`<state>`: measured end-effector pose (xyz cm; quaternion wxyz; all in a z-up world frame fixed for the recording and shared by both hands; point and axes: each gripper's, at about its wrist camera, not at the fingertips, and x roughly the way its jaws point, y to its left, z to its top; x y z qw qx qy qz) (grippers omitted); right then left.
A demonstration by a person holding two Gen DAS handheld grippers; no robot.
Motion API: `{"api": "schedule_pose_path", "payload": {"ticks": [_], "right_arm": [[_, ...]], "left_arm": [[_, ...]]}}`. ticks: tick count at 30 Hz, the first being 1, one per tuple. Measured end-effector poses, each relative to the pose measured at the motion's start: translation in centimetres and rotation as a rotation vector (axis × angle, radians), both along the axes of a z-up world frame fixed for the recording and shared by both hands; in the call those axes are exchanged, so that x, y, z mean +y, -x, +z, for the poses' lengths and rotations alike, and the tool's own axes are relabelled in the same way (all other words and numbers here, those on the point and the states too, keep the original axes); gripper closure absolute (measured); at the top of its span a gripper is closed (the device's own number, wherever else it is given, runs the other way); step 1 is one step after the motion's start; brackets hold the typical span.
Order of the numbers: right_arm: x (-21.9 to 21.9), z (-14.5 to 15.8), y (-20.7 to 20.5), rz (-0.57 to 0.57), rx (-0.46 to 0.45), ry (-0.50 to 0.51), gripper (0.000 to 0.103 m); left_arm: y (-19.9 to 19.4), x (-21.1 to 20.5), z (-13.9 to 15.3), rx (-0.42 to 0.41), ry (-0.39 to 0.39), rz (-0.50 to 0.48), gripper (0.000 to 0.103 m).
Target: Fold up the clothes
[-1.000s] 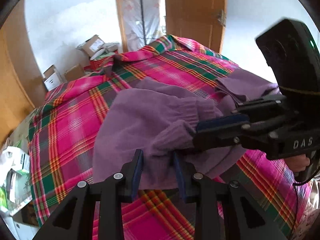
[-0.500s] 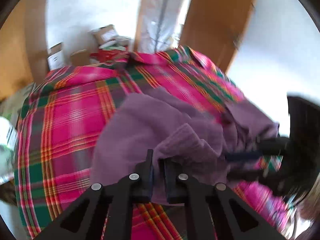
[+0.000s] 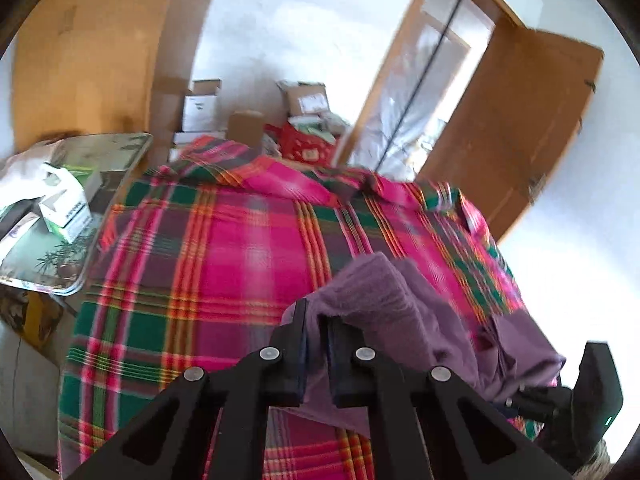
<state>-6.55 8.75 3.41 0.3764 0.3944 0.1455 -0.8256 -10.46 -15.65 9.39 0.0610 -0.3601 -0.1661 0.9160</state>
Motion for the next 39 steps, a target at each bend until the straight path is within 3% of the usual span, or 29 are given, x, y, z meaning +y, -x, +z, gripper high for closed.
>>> {"api": "schedule_pose_path", "payload": {"ticks": [5,7,28,39], "right_arm": [[0.1,0.2,-0.7,-0.017,0.038,-0.021,0.095],[0.3,0.3,-0.8,-0.033,0.041,-0.018,0.097],[6.5,6.7,-2.9,-0.283,0.208,0.167,0.098],[8.9,7.2,-2.8,-0.34,0.163,0.23,0.098]], "left_arm": [[-0.9,-2.5,1.0,0.024,-0.033,0.077,0.098],[-1.4,-3.1,1.2,0.03,-0.028,0.101,0.099],[-4.4,-5.6,2.1,0.052,-0.054,0.202,0.1],[-8.6,-8.1,0.9,0.037,-0.093,0.292,0.1]]}}
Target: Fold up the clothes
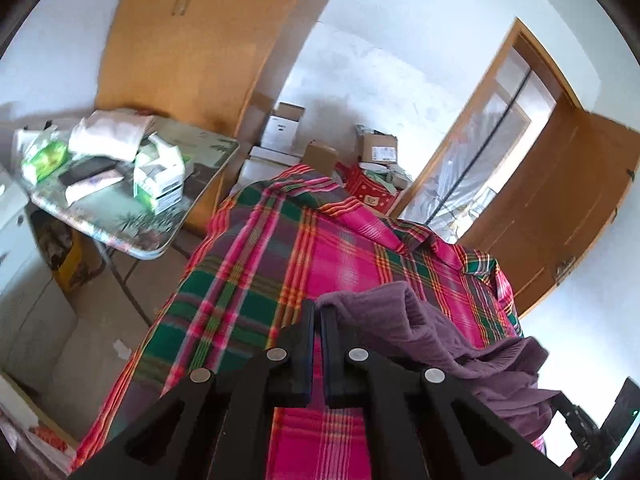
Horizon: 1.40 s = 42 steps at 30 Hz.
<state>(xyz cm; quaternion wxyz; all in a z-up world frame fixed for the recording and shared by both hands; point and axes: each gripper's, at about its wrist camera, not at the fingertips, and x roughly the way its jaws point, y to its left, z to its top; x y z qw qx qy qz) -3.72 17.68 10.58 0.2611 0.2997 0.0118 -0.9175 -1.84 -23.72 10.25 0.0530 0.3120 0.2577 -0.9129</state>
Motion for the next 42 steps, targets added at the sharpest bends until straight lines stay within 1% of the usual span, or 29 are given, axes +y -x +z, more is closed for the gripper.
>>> {"api": "schedule_pose_path", "payload": {"ticks": [3,7,10,13,15,18,20,23,25,27,31,33,36,40,42], "right_arm": [[0.1,-1.6,0.0,0.014,-0.057,-0.018,0.098],[-0.3,-4.0,-0.5,0.045,-0.135,-0.042,0.098],[-0.7,-5.4,-0.8,0.053,-0.165,-0.074,0.098],[-0.9,-6.2,-0.9,0.05,-0.181,-0.076,0.098],[-0.9,-6.5,-1.0,0.05,-0.186,-0.073,0.098],[-0.7,-6.6,-1.1,0.049,-0.186,-0.062,0.098],[-0.7,-6.6,-1.1,0.048,-0.185,-0.056,0.098],[-0.5,-6.7,-1.3,0.048,-0.184,-0.042,0.098],[-0.4,-6.7,-1.4,0.046,-0.183,-0.03,0.098],[-0.5,-6.6,-1.7,0.048,-0.171,-0.028,0.098],[-0.8,-6.5,-1.9,0.053,-0.159,-0.029,0.098],[-0.9,-6.6,-2.1,0.059,-0.153,-0.031,0.098],[-1.0,-6.7,-2.3,0.065,-0.146,-0.034,0.098],[-0.8,-6.9,-2.3,0.075,-0.151,-0.022,0.098],[-0.8,-7.0,-2.3,0.083,-0.156,-0.021,0.098]], "left_arm": [[-1.3,-0.3,-1.3,-0.039,0.005,0.014,0.1],[-2.3,-0.6,-4.1,-0.134,-0.026,0.023,0.1],[-2.8,-0.1,-6.4,-0.212,-0.05,0.001,0.1],[-3.6,0.7,-7.2,-0.222,-0.08,-0.051,0.1],[-4.4,1.6,-6.8,-0.197,-0.092,-0.097,0.099],[-4.9,4.1,-5.3,-0.163,-0.062,-0.177,0.093],[-4.6,6.7,-4.5,-0.151,-0.03,-0.259,0.078],[-3.6,11.6,-3.5,-0.13,0.019,-0.413,0.076],[-2.7,14.5,-3.2,-0.118,0.032,-0.51,0.075],[-1.8,17.2,-3.5,-0.123,0.043,-0.584,0.075],[0.0,20.3,-4.1,-0.158,0.03,-0.617,0.074],[0.5,21.8,-4.2,-0.161,0.055,-0.632,0.07],[1.5,23.3,-4.6,-0.187,0.072,-0.641,0.069],[2.3,24.4,-5.2,-0.224,0.088,-0.619,0.069],[3.3,24.2,-5.5,-0.261,0.06,-0.576,0.069]]}}
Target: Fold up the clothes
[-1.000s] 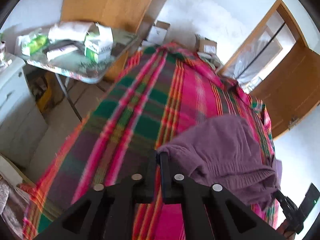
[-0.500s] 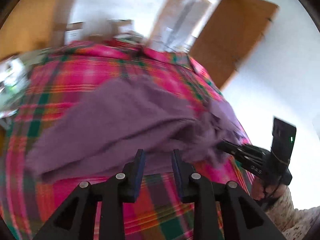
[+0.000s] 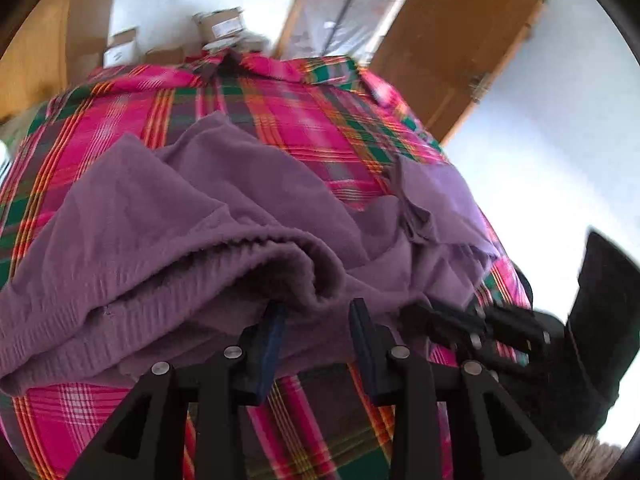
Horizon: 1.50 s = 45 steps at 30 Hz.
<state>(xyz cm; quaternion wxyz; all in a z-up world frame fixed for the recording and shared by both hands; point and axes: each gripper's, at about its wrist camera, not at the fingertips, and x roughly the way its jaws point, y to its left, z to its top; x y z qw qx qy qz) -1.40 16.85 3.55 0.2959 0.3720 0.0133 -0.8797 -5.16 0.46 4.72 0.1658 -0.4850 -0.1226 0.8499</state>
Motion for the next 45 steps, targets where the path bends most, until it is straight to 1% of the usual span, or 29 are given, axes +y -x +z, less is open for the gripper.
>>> {"api": "schedule_pose_path", "payload": {"ticks": [3,7,8,9,11,14,19,24,26,32,35,39,40,42,43,44,45], "right_arm": [[-0.2,-0.1,-0.2,0.016,0.003,-0.001,0.098],[-0.3,-0.1,-0.4,0.026,0.01,-0.006,0.098],[-0.3,-0.1,-0.4,0.027,0.011,-0.005,0.098],[-0.2,-0.1,-0.4,0.027,0.012,-0.007,0.098],[-0.2,0.0,-0.3,0.026,0.018,-0.013,0.098],[0.0,0.4,-0.2,0.027,0.03,-0.018,0.098],[0.1,1.4,0.2,0.034,0.057,-0.014,0.098],[0.2,2.9,0.8,0.036,0.088,0.005,0.098],[0.2,3.2,1.1,0.03,0.105,-0.018,0.098],[0.2,3.0,1.5,0.032,0.097,-0.081,0.098],[0.1,3.0,1.5,0.034,0.093,-0.093,0.098],[-0.1,3.3,1.7,0.053,0.067,-0.098,0.097],[-0.2,3.5,1.6,0.057,0.069,-0.105,0.096],[-0.6,4.1,1.1,0.065,0.09,-0.107,0.09],[-0.9,4.4,0.9,0.075,0.103,-0.107,0.079],[-1.2,4.7,0.6,0.092,0.115,-0.101,0.071],[-1.8,4.9,0.3,0.112,0.127,-0.098,0.071]], "left_arm": [[1.2,-0.3,-0.3,-0.058,-0.033,0.06,0.069],[1.6,-0.3,-0.4,-0.056,-0.041,0.101,0.069],[1.6,-0.5,-0.4,-0.054,-0.05,0.109,0.071],[1.6,-0.7,-0.5,-0.054,-0.061,0.118,0.072],[1.8,-1.4,-0.4,-0.055,-0.087,0.136,0.086],[2.0,-2.5,0.4,-0.027,-0.111,0.17,0.091],[1.8,-5.0,2.7,0.048,-0.126,0.238,0.092],[2.1,-7.9,4.6,0.11,-0.113,0.31,0.092],[2.1,-9.4,5.5,0.144,-0.117,0.351,0.092],[1.2,-14.4,7.6,0.223,-0.126,0.481,0.092],[0.8,-16.6,8.2,0.246,-0.128,0.539,0.092],[0.2,-18.9,8.5,0.261,-0.129,0.592,0.092],[0.1,-19.4,8.4,0.261,-0.131,0.6,0.092],[0.0,-20.0,8.3,0.258,-0.13,0.614,0.092],[0.0,-20.3,8.2,0.257,-0.131,0.62,0.092],[0.0,-20.6,8.1,0.255,-0.136,0.624,0.092],[0.1,-20.9,8.0,0.252,-0.143,0.625,0.092]]}}
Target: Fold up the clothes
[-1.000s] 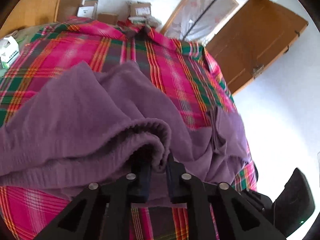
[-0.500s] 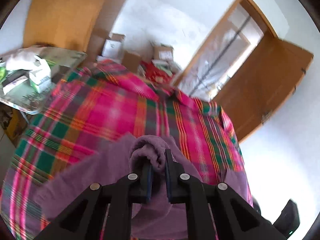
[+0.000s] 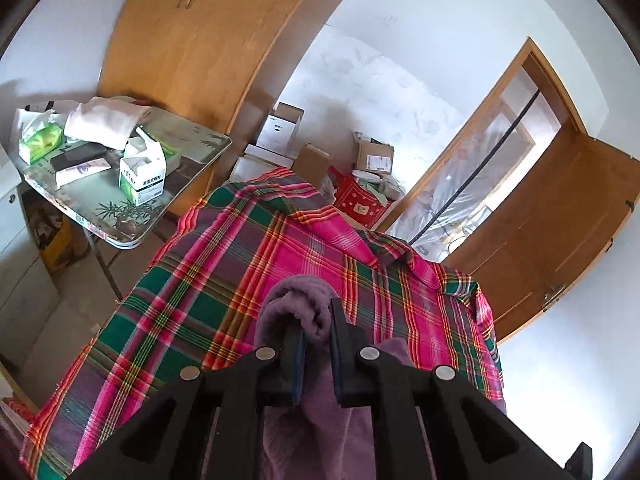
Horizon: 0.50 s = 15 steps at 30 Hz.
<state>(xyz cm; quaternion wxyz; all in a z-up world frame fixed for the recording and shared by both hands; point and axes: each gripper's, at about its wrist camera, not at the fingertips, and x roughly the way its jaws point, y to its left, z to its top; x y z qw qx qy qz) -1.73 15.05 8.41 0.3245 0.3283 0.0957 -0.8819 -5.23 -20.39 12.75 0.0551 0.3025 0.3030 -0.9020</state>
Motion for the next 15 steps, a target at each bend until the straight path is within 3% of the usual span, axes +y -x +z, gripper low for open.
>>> {"api": "schedule_pose_path", "payload": {"ticks": [3,6,12,15], "right_arm": [[-2.3,0.0,-0.7,0.068,0.022,-0.011,0.069],[-5.2,-1.1,-1.2,0.14,0.035,-0.05,0.06],[-9.6,-3.7,-1.5,0.215,0.001,-0.115,0.055],[-11.0,-4.4,-2.1,0.234,0.05,-0.171,0.055]], "left_arm": [[0.2,-0.4,0.0,0.003,-0.008,0.001,0.092],[0.3,-0.6,0.2,0.008,-0.013,0.002,0.092],[0.4,-1.4,1.0,0.032,-0.024,0.011,0.092],[0.7,-1.7,1.4,0.039,-0.016,0.016,0.092]]}}
